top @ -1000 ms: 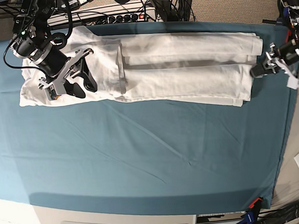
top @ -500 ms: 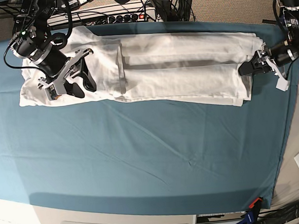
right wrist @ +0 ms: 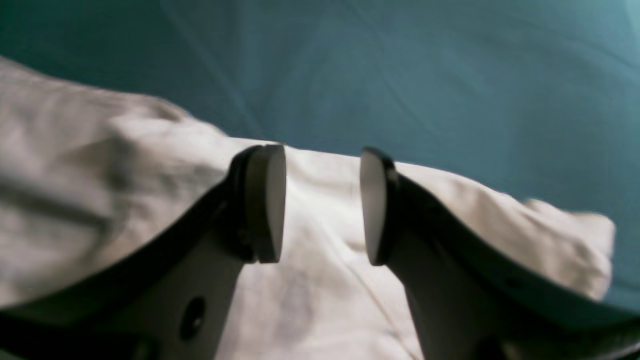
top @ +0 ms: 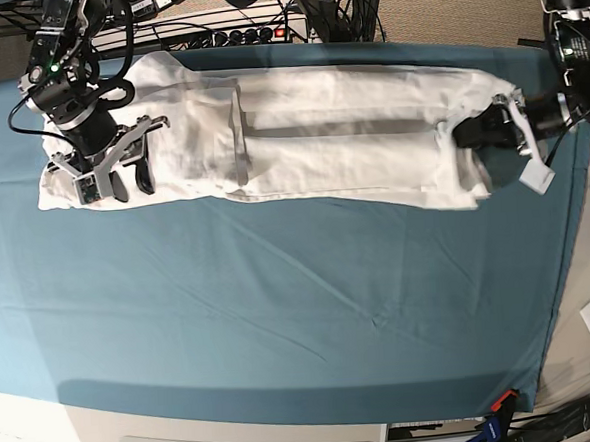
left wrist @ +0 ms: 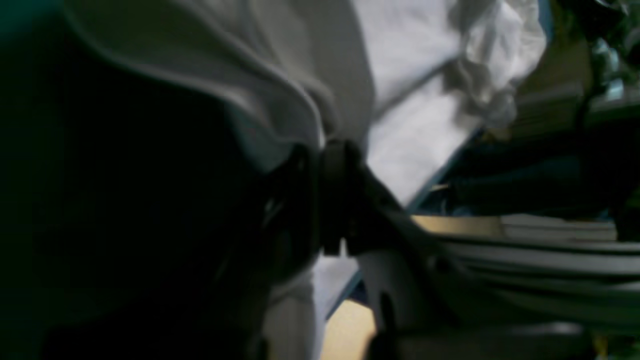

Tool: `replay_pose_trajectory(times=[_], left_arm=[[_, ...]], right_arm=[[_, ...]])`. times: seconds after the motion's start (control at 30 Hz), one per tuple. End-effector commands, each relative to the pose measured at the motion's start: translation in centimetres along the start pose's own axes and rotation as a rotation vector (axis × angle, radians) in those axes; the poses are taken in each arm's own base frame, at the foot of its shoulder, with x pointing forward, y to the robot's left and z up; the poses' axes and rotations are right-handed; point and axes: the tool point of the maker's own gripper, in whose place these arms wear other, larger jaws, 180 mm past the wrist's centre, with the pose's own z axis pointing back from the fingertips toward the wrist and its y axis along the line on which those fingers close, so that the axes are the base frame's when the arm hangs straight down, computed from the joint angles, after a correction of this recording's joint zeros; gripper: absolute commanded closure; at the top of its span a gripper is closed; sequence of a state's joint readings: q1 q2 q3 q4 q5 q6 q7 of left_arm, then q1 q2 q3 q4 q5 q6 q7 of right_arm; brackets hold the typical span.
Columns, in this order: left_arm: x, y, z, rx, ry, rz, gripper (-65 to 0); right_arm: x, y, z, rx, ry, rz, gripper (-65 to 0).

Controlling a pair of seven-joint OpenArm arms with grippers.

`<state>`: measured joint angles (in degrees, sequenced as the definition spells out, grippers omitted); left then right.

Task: Fold the T-shirt properly
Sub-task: 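Grasp the hem end with the left gripper and fold it toward the right gripper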

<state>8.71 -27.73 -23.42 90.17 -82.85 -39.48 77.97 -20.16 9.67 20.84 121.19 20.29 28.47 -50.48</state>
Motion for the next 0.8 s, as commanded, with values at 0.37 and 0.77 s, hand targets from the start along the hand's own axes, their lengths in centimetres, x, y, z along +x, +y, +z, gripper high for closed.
replay_pose_trajectory(times=[0.37,0.77], left_arm=[[2.0,-12.1,-7.9,-0.252,-0.111,-0.209,0.0],[2.2,-22.5,-16.9,-0.45,-0.099,-0.356,0.0]], right_arm=[[0.1,-7.4,1.8,-0.419,0.025,0.037,-24.7],[-0.6,-12.8,5.4,-0.601,0.021,-0.036,-24.7]])
